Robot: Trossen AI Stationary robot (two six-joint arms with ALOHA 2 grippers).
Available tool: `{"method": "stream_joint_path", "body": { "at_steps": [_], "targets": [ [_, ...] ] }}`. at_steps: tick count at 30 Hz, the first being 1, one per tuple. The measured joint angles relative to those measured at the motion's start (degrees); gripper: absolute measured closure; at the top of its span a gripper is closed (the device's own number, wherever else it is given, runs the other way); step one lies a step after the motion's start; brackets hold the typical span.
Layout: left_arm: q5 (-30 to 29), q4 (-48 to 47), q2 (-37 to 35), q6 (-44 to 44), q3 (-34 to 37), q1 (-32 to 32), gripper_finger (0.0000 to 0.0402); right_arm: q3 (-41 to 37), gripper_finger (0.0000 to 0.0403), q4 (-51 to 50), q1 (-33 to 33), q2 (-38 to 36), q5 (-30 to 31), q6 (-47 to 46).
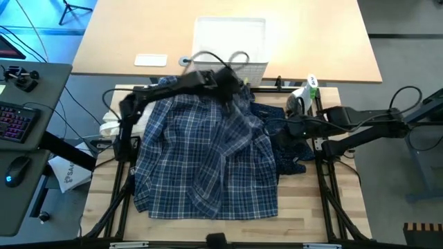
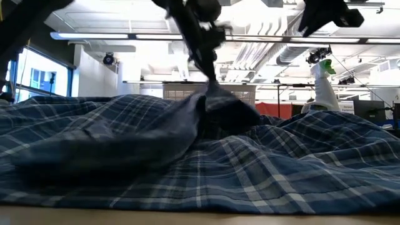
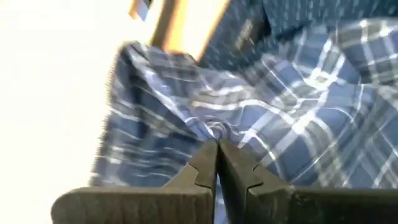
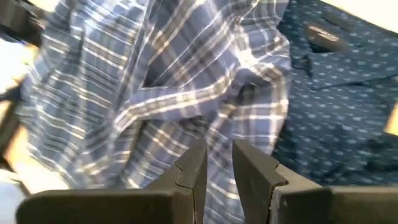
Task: Fold Laundry from Bin
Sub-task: Fold the checkered blue polo
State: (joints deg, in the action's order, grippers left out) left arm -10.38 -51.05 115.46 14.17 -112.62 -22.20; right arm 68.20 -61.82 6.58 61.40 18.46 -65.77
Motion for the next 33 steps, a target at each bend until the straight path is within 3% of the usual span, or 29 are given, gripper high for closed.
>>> {"method": "stream_joint_path", "body": {
  "at_steps": [3,6,12,16,23,28,33],
  "targets": [
    [-0.69,-0.69,-3.49,1.48,0.02,-3.07,0.0401,-0.06,0.0331,0.65,0.92,1.19,0.08,-4.54],
    [2.77,-1.92,-5.83,2.87,-0.04,-7.97,0.0401,-1.04,0.0331,0.40,2.49,3.15,-1.57,-8.80],
    [12.76,-5.66,-3.71,8.93,1.83,-20.20,0.0401,-4.37,0.0331,3.73,6.96,8.25,-4.10,-17.32],
    [15.25,-3.72,-2.23,10.70,4.41,-25.32,0.0401,-6.20,0.0327,8.90,9.94,11.33,-6.13,-21.86],
    [15.44,-3.97,-2.01,11.07,5.03,-27.31,0.0401,-9.98,0.0260,26.04,17.25,16.82,-12.52,-24.26],
    [16.19,-3.87,-2.01,11.07,5.03,-25.98,0.0401,-12.16,0.0215,21.96,21.59,22.09,-19.56,-31.65],
    [17.32,-3.88,-2.01,11.19,5.03,-24.22,0.0401,-16.79,0.0210,27.17,23.93,25.95,-23.27,-39.04]
  ]
}}
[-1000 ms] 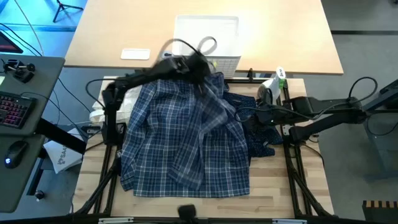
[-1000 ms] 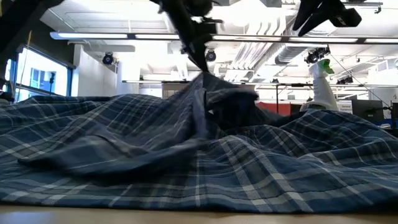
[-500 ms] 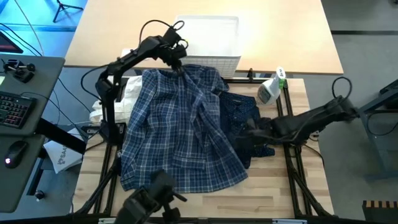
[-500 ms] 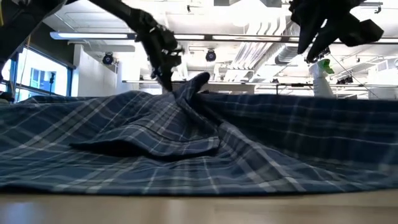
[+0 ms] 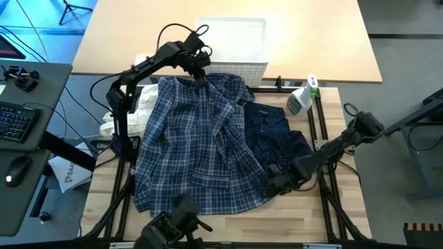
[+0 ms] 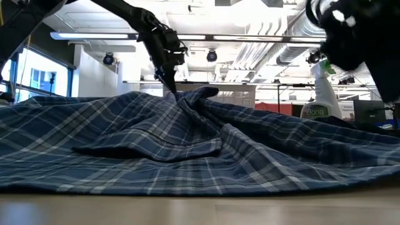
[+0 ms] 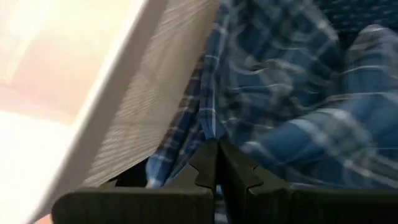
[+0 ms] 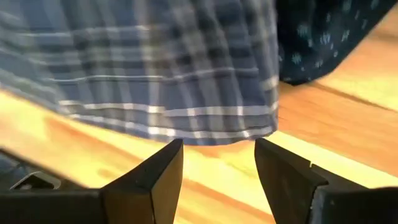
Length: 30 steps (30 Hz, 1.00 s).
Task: Fold Laundry from Bin
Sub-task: Fold the checkered blue polo
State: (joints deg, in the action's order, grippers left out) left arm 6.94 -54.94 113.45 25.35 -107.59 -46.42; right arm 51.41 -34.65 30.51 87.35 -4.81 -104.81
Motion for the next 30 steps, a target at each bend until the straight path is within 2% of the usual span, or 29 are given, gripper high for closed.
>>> {"method": "stream_joint_path", "body": {
  "at_steps": [4,9,12,16,19,23,26,28,30],
  "targets": [
    [0.02,-0.02,0.00,0.01,0.00,1.15,0.0401,-4.35,0.0226,5.84,0.83,1.78,0.13,-3.89],
    [0.00,-0.40,0.00,-0.01,0.00,2.35,0.0401,-10.87,0.0261,20.35,0.78,2.39,0.79,-4.73],
    [-0.02,-1.05,0.00,-0.18,0.00,3.10,0.0401,-13.11,0.0303,23.55,1.04,2.16,1.74,-4.38],
    [0.00,-1.66,-0.32,-0.36,0.00,4.81,0.0401,-13.52,0.0387,23.05,2.85,2.09,3.15,-1.88],
    [0.62,-0.49,-1.21,-1.82,-0.21,7.04,0.0401,-11.59,0.0395,15.69,7.23,0.84,3.67,-4.75],
    [6.12,0.28,-1.31,-3.63,-2.74,11.98,0.0401,-5.19,0.0400,-0.08,18.36,-3.17,4.87,-14.65],
    [7.82,6.89,-1.31,-5.22,-3.15,16.62,0.0401,-0.72,0.0402,-9.74,28.14,-6.01,5.04,-23.01],
    [7.65,12.41,-1.31,-6.99,-3.15,19.16,0.0401,2.27,0.0402,-13.60,32.51,-7.41,3.26,-23.38],
    [6.66,16.88,-1.31,-8.86,-3.15,21.01,0.0401,4.38,0.0402,-17.09,35.32,-8.60,6.02,-23.31]
  ]
}}
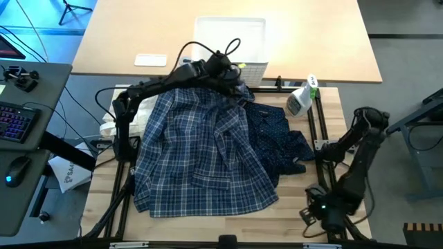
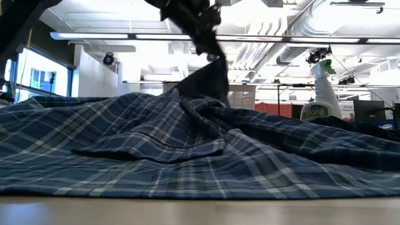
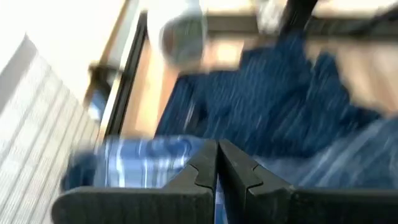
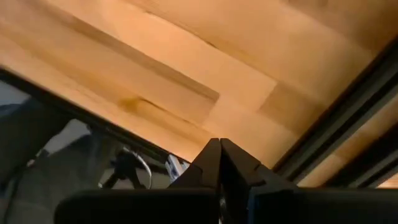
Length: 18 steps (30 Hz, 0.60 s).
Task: Fold Laundry from Bin
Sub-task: Fold the checkered blue polo
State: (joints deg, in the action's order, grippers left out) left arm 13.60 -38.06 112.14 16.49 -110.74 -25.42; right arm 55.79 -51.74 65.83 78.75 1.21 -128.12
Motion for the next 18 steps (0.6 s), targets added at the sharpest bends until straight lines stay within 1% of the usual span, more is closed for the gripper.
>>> {"method": "stream_joint_path", "body": {
  "at_steps": [2,3,5,7,8,11,14,16,18],
  "targets": [
    [-3.43,1.73,-0.02,-1.77,-0.02,0.93,0.0401,0.72,0.0401,-1.56,1.22,-0.40,4.59,0.55],
    [-4.93,1.42,-0.06,-2.42,-0.09,1.06,0.0401,0.65,0.0401,-1.19,1.11,-0.64,6.03,0.72],
    [-6.06,-1.39,-0.37,-3.16,-0.59,0.95,0.0401,-1.18,0.0399,1.66,-0.20,-1.20,8.36,1.27],
    [-6.32,-3.91,-0.54,-3.80,-2.14,0.74,0.0401,-5.25,0.0389,7.77,-2.02,-1.61,11.06,1.79],
    [-6.33,-5.80,-0.66,-3.94,-3.05,0.56,0.0401,-7.80,0.0380,12.69,-3.18,-2.18,12.64,2.10],
    [-6.31,-8.07,-0.79,-2.96,-4.30,0.25,0.0401,-15.48,0.0336,26.42,-7.59,-3.28,15.97,3.64],
    [-6.33,-8.84,-0.65,-0.12,-4.25,0.26,0.0401,-21.14,0.0286,31.82,-12.53,-3.29,14.80,4.18],
    [-6.27,-9.46,-0.65,1.74,-4.24,0.22,0.0401,-22.57,0.0259,34.35,-15.93,-3.31,12.80,5.54],
    [-6.24,-10.37,-0.68,3.07,-4.26,0.07,0.0401,-22.91,0.0241,34.29,-19.31,-3.24,11.06,9.18]
  ]
}}
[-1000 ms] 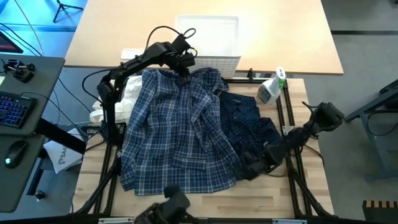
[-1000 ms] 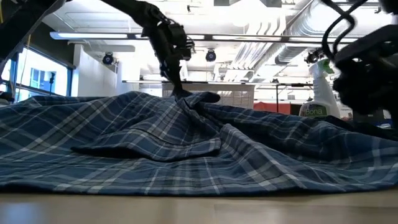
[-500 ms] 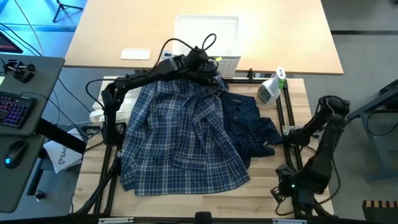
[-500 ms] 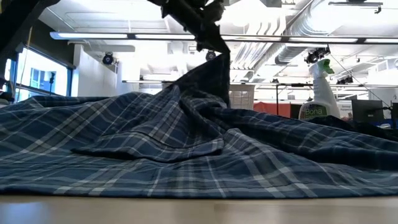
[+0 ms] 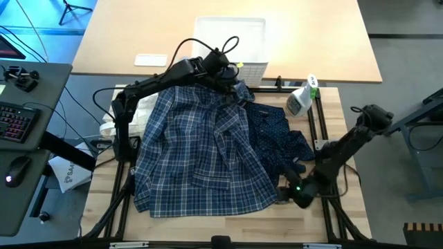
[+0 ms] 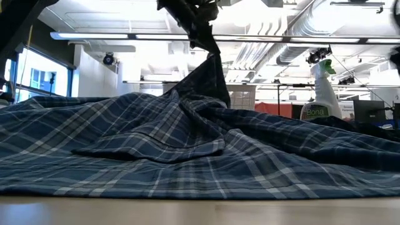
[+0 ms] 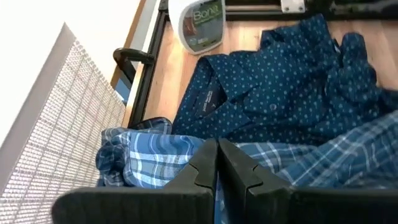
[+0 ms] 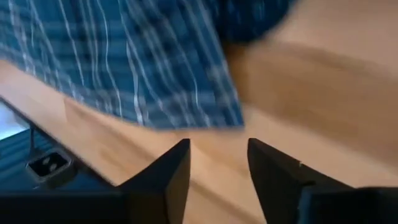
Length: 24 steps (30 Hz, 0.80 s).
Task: Fold Laundry from Bin
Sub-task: Fold the checkered blue polo
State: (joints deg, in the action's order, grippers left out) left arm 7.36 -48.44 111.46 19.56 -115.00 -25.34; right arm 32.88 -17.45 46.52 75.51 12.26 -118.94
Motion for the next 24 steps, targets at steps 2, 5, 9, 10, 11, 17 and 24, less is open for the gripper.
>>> {"method": "stream_joint_path", "body": {
  "at_steps": [2,5,9,10,11,17,24],
  "targets": [
    [0.13,-1.41,0.00,0.76,0.02,-0.04,0.0401,0.00,0.0233,0.96,-3.29,0.35,-2.21,5.19],
    [0.92,-1.70,0.02,2.71,0.04,-0.06,0.0401,0.04,0.0234,1.25,-7.32,2.09,-5.82,11.35],
    [1.02,-1.78,0.02,3.16,0.04,-0.04,0.0401,0.14,0.0255,1.84,-11.02,6.67,-9.85,17.10],
    [1.03,-1.76,0.02,3.18,0.04,-0.04,0.0401,0.22,0.0263,2.51,-11.54,7.71,-10.66,17.89],
    [1.07,-1.73,0.02,3.18,0.04,-0.04,0.0401,0.22,0.0272,3.31,-11.92,8.71,-10.99,18.60],
    [1.04,-0.46,0.02,1.49,0.04,0.45,0.0401,0.07,0.0376,9.59,-11.14,10.95,-10.89,21.74],
    [1.01,9.38,0.02,-0.78,0.04,2.21,0.0401,4.02,0.0400,0.16,1.01,5.26,-5.90,7.53]
  ]
}}
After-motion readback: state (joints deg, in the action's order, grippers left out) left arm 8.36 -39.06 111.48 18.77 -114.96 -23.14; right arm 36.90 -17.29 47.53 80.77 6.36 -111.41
